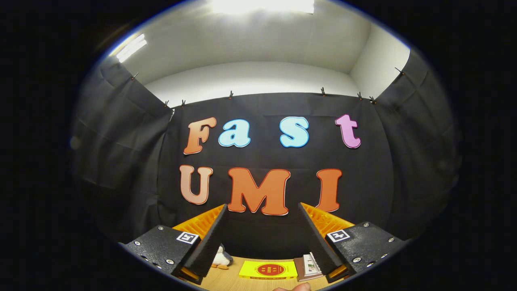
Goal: Open the storage box then place both shoes into the box .Put the left shoe in first, then the right shoe, with the right side of both shoes facing outward in a uniform manner.
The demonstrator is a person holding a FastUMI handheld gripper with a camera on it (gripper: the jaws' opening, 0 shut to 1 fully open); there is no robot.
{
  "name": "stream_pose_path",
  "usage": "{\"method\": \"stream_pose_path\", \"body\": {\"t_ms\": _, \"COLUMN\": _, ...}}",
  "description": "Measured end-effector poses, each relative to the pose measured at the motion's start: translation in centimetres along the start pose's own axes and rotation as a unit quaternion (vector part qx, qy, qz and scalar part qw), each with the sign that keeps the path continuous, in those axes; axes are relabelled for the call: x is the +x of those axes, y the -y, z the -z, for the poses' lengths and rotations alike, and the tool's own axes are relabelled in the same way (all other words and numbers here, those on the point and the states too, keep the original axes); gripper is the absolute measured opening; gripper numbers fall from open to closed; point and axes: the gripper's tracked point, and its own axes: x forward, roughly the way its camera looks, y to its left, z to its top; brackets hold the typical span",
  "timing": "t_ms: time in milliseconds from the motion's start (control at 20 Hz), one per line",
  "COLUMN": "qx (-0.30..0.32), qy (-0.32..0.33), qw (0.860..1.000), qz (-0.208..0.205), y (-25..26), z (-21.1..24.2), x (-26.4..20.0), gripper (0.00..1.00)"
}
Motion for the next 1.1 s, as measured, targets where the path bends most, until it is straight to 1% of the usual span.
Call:
{"method": "stream_pose_path", "body": {"t_ms": 150, "qx": 0.007, "qy": -0.017, "qw": 1.0, "qz": -0.013, "y": -0.9, "z": 0.9, "x": -0.3, "gripper": 0.99}}
{"method": "stream_pose_path", "body": {"t_ms": 400, "qx": 0.041, "qy": -0.054, "qw": 0.996, "qz": -0.05, "y": -3.8, "z": 3.1, "x": -0.7, "gripper": 0.99}}
{"method": "stream_pose_path", "body": {"t_ms": 500, "qx": 0.06, "qy": -0.074, "qw": 0.993, "qz": -0.073, "y": -5.6, "z": 4.3, "x": -1.1, "gripper": 0.99}}
{"method": "stream_pose_path", "body": {"t_ms": 600, "qx": 0.081, "qy": -0.108, "qw": 0.986, "qz": -0.1, "y": -7.6, "z": 6.4, "x": -1.6, "gripper": 0.99}}
{"method": "stream_pose_path", "body": {"t_ms": 700, "qx": 0.113, "qy": -0.154, "qw": 0.973, "qz": -0.127, "y": -9.6, "z": 9.0, "x": -2.7, "gripper": 0.99}}
{"method": "stream_pose_path", "body": {"t_ms": 850, "qx": 0.17, "qy": -0.228, "qw": 0.945, "qz": -0.161, "y": -12.9, "z": 12.7, "x": -4.3, "gripper": 0.99}}
{"method": "stream_pose_path", "body": {"t_ms": 1000, "qx": 0.19, "qy": -0.286, "qw": 0.92, "qz": -0.187, "y": -15.5, "z": 16.0, "x": -5.9, "gripper": 0.98}}
{"method": "stream_pose_path", "body": {"t_ms": 1100, "qx": 0.198, "qy": -0.327, "qw": 0.9, "qz": -0.21, "y": -17.5, "z": 18.5, "x": -7.3, "gripper": 0.98}}
